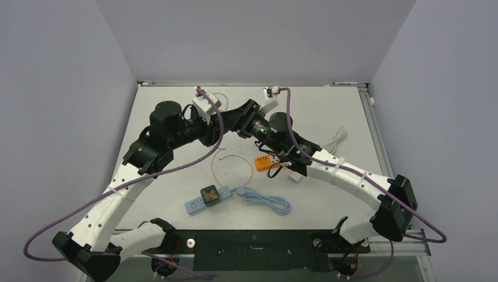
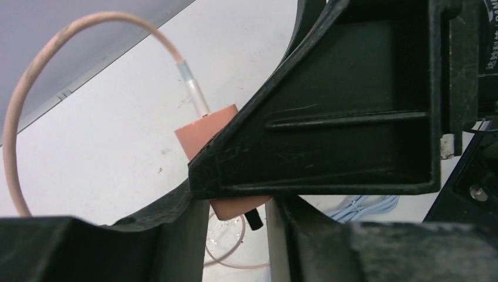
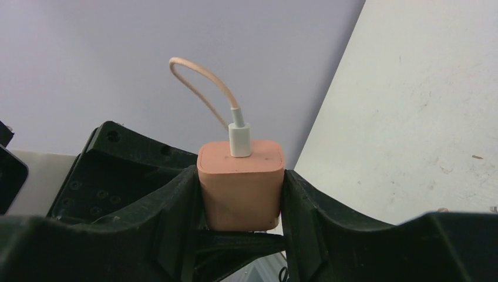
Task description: Insert the plug
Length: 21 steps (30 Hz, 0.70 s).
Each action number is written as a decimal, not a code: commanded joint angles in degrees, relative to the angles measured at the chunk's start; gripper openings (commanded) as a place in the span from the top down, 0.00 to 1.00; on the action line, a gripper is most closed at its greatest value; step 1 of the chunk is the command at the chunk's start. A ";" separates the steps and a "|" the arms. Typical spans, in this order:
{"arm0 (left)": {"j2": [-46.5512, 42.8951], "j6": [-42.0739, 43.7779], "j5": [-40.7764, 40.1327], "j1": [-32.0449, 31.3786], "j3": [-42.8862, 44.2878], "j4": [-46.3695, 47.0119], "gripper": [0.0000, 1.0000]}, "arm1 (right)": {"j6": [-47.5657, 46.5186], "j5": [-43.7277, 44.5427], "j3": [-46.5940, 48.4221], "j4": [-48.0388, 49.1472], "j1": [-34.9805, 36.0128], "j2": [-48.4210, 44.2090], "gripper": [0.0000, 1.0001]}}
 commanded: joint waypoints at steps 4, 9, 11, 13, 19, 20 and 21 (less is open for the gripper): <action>-3.08 0.78 0.25 0.49 1.01 3.62 0.88 | -1.08 -4.59 -0.71 0.98 1.62 -2.53 0.73; -3.65 3.16 2.23 0.49 0.58 1.81 0.94 | -1.15 -4.67 -0.17 -0.35 0.87 -3.92 0.52; -3.92 4.87 1.99 0.49 0.23 1.46 0.94 | -1.60 -5.43 1.51 -2.62 0.02 -4.07 0.47; -4.10 6.94 1.50 0.41 -0.19 0.99 0.94 | -2.39 -6.56 3.63 -6.37 -0.72 -3.60 0.43; -4.24 9.63 0.72 0.40 -0.82 0.59 0.94 | -3.45 -7.65 5.28 -10.49 -1.24 -3.60 0.42; -4.09 9.65 0.91 0.40 -0.73 0.30 0.94 | -3.56 -7.35 5.13 -10.40 -1.23 -3.65 0.43; -3.95 9.72 1.29 0.33 -0.71 -0.13 0.94 | -3.73 -6.97 5.08 -10.31 -1.18 -3.78 0.44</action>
